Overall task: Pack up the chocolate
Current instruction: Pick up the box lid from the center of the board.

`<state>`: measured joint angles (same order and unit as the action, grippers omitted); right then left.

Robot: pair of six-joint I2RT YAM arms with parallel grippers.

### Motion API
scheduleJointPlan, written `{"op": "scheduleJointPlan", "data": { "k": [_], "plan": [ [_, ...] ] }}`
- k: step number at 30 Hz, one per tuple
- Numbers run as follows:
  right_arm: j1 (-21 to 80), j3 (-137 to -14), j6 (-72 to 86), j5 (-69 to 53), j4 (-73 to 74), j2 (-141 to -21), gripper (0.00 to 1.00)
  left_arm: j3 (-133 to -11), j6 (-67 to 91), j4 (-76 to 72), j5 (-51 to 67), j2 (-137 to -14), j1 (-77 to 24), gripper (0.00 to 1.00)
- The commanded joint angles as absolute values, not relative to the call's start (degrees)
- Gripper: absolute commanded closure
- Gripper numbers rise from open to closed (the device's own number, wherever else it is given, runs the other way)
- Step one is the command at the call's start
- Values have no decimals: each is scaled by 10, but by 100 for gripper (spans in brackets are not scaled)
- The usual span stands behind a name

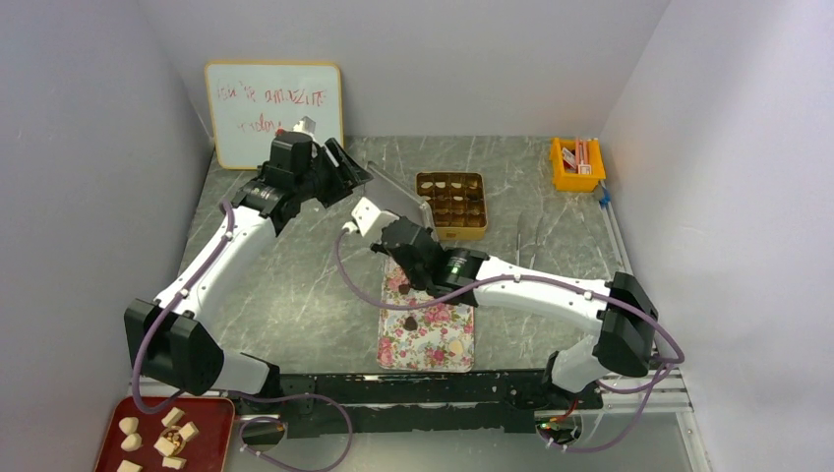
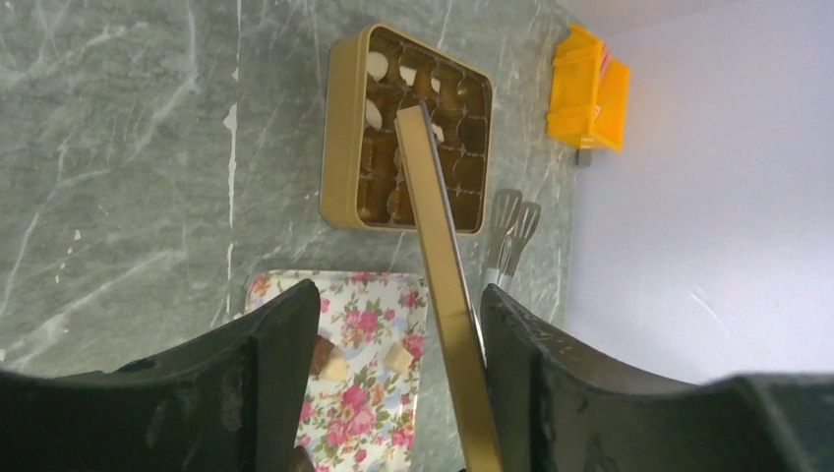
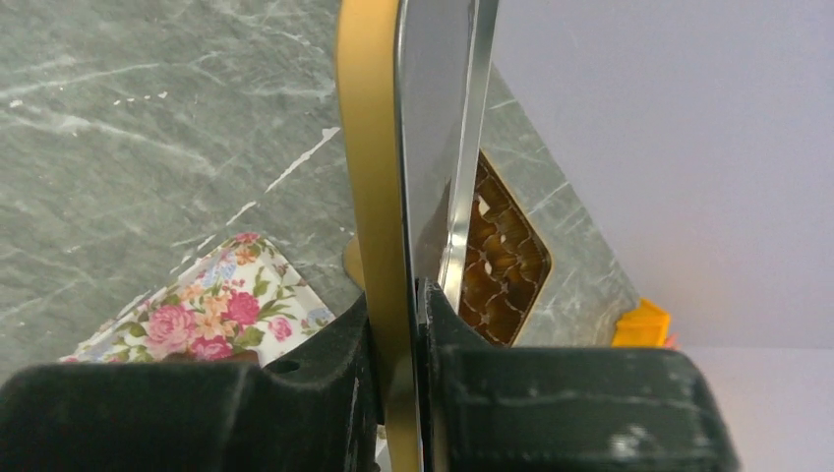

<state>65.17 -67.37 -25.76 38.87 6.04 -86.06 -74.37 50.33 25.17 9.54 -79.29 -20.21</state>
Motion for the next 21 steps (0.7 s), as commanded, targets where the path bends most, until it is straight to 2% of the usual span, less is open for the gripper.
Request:
{"op": "scheduleJointPlan", "data": {
  "k": [1, 12, 21],
  "plan": [
    [622, -720, -178, 360, 88, -830, 100, -737, 503, 197, 81, -782, -191, 31],
    [539, -731, -63, 226, 156, -794, 100, -712, 533, 97, 30, -778, -181, 25],
    [380, -756, 111, -11, 161, -783, 100, -644, 562, -18, 20, -775, -179, 28]
  ]
}}
